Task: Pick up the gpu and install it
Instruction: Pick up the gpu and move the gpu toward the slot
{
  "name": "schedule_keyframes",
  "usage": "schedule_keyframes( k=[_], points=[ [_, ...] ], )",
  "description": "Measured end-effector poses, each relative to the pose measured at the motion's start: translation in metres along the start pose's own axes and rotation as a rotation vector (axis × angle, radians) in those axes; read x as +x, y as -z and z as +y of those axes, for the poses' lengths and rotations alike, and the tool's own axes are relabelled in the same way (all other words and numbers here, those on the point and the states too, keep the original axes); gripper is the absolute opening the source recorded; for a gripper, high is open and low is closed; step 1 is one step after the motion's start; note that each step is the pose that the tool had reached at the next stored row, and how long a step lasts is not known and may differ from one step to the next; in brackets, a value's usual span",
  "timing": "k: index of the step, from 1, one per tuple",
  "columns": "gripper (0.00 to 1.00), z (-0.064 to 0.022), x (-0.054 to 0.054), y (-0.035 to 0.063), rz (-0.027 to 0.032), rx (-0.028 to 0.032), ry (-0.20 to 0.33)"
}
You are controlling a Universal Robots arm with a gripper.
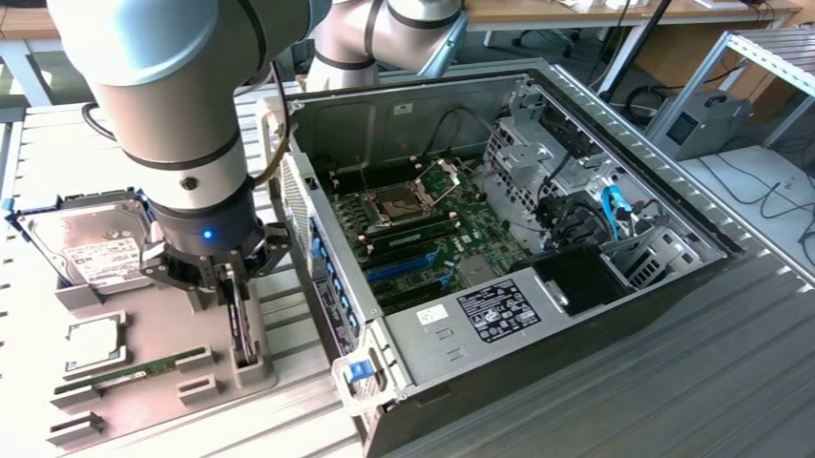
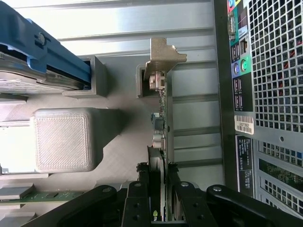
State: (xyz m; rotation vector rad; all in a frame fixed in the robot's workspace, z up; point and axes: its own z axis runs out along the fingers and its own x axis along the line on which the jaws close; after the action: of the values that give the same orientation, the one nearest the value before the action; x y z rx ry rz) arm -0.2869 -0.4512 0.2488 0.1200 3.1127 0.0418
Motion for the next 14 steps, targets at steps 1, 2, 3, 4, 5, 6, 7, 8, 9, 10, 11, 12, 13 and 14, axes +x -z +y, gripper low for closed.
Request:
schedule_keyframes(
  k=[1, 2, 3, 4, 5, 6, 7, 8, 9, 10, 11, 12, 13, 14],
  points=[
    [0.26, 0.0, 0.0, 0.0003, 0.0, 0.0, 0.0],
    [0.26, 0.0, 0.0, 0.0006, 0.0, 0.0, 0.0],
    [0.26, 0.0, 0.0, 0.0009, 0.0, 0.0, 0.0],
    [0.26, 0.0, 0.0, 0.0011, 0.0, 0.0, 0.0],
    [0.26, 0.0, 0.0, 0.0014, 0.0, 0.0, 0.0],
    [0.26, 0.0001, 0.0, 0.0017, 0.0, 0.0, 0.0],
    [0.26, 0.0001, 0.0, 0.0019, 0.0001, 0.0, 0.0],
    [0.26, 0.0001, -0.0001, 0.0022, 0.0, 0.0, 0.0],
    [0.26, 0.0001, -0.0001, 0.0025, 0.0, 0.0, 0.0],
    [0.26, 0.0001, -0.0001, 0.0028, 0.0, 0.0, 0.0],
    [0.26, 0.0001, -0.0001, 0.0032, 0.0001, 0.0, 0.0],
    [0.26, 0.0001, -0.0001, 0.0035, 0.0001, 0.0, 0.0],
    [0.26, 0.0001, -0.0001, 0.0038, 0.0, 0.0, 0.0],
    [0.26, 0.0001, -0.0001, 0.0042, 0.0001, 0.0, 0.0]
  ],
)
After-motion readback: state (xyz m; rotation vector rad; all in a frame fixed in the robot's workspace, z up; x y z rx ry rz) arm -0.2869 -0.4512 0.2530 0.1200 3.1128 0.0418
